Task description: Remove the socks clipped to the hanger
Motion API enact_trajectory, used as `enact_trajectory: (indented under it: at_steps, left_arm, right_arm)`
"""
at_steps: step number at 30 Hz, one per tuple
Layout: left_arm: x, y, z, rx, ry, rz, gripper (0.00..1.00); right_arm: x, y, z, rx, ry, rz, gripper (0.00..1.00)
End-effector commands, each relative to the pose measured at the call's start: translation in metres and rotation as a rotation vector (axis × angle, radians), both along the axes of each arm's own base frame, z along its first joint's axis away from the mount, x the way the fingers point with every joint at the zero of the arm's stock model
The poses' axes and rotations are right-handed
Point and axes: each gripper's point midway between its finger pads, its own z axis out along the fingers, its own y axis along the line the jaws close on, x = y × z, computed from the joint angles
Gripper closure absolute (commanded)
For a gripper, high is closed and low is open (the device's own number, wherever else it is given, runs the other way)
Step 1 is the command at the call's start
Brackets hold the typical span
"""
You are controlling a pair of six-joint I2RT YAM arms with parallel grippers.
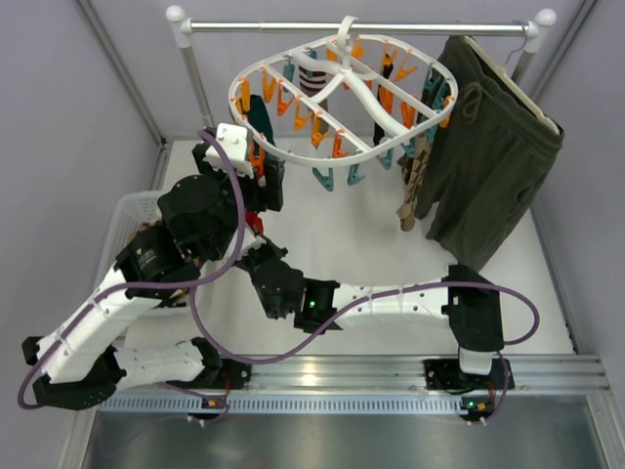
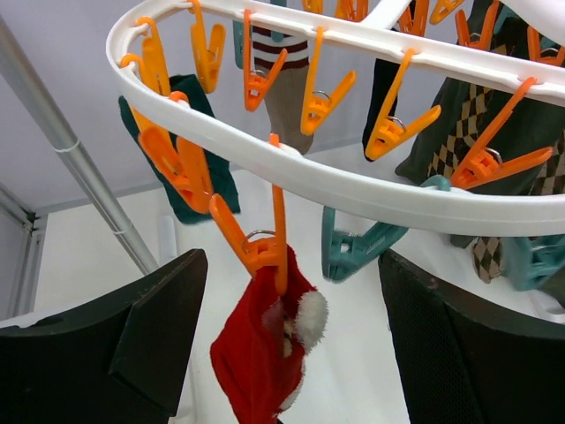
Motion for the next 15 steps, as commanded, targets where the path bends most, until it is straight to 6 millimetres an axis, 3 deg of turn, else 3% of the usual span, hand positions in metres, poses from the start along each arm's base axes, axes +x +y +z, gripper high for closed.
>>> enact_trajectory:
  at_steps: [1, 9, 15]
  left_arm:
    - [0.001, 0.007, 0.011, -0.019, -0.035, 0.034, 0.18]
    - [-0.012, 0.004, 0.017, -0.058, -0.047, -0.052, 0.18]
    - [-0.004, 0.000, 0.011, -0.024, -0.037, -0.024, 0.18]
  right_arm:
    - [0.004, -0.002, 0.013, 0.054, 0.007, 0.011, 1.00]
    - [0.012, -0.005, 0.011, 0.054, 0.029, 0.004, 1.00]
    - [0.014, -0.006, 0.013, 0.055, 0.029, 0.003, 1.00]
